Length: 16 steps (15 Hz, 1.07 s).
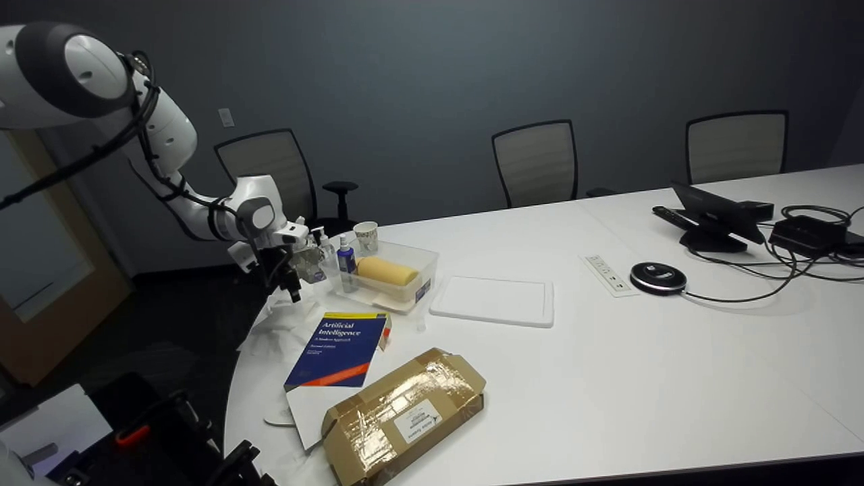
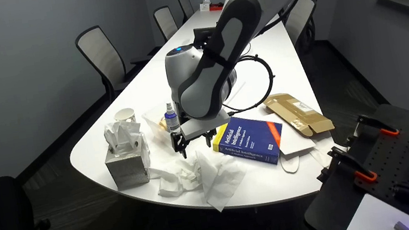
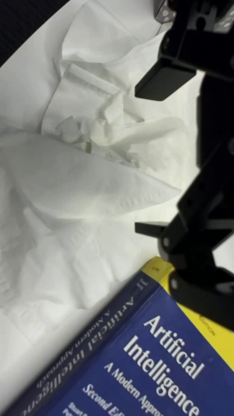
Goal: Use the white napkin to wipe the blue book.
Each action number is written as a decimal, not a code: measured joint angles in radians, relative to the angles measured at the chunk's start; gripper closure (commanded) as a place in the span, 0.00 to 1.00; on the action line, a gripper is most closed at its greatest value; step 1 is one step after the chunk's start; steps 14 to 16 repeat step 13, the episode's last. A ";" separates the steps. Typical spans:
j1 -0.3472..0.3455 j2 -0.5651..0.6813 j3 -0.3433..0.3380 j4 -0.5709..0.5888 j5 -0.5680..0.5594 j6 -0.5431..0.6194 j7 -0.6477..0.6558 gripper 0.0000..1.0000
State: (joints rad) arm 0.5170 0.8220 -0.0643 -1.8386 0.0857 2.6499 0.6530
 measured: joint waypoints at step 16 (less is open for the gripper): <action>-0.093 -0.453 0.036 -0.155 -0.126 -0.288 0.004 0.00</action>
